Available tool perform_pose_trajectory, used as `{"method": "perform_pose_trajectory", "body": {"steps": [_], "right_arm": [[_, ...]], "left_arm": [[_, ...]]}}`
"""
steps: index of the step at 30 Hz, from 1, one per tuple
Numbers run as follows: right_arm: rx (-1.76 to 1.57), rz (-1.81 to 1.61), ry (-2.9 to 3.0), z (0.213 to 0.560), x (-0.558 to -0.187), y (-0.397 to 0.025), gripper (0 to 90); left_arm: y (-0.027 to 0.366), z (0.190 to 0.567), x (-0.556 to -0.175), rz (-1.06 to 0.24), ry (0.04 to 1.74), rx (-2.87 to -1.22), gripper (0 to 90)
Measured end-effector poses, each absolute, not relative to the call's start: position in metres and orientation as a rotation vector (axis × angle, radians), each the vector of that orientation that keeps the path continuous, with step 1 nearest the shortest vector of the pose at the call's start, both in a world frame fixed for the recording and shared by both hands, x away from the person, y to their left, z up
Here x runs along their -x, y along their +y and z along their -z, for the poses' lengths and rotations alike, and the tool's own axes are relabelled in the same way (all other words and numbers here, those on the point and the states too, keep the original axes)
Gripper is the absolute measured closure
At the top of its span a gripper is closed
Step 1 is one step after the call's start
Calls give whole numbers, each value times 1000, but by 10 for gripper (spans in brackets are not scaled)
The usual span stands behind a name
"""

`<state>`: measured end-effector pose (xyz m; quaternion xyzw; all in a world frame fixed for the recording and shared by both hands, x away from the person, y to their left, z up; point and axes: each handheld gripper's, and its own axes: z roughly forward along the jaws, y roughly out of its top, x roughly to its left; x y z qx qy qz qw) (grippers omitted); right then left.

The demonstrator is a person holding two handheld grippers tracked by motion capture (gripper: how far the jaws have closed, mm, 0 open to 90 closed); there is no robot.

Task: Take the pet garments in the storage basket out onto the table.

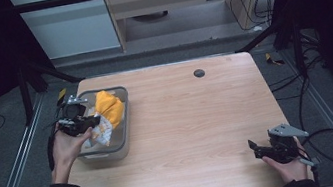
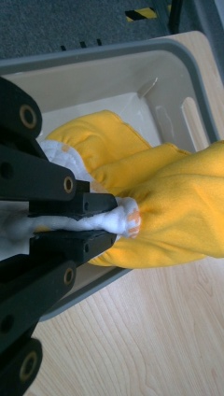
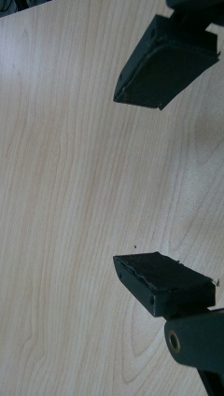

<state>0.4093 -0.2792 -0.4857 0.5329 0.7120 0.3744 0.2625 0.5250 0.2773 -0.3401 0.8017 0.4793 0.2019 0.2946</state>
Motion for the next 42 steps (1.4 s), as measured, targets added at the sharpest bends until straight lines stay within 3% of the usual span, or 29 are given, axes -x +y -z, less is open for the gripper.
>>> {"method": "perform_pose_trajectory", "body": {"steps": [20, 42], "right_arm": [[-1447, -1018, 1922, 485, -408, -279, 179], [-1445, -1021, 1917, 485, -408, -280, 179]], "left_arm": [[263, 316, -506, -504, 1150, -2154, 827], [204, 294, -486, -466, 935, -2207, 827]]}}
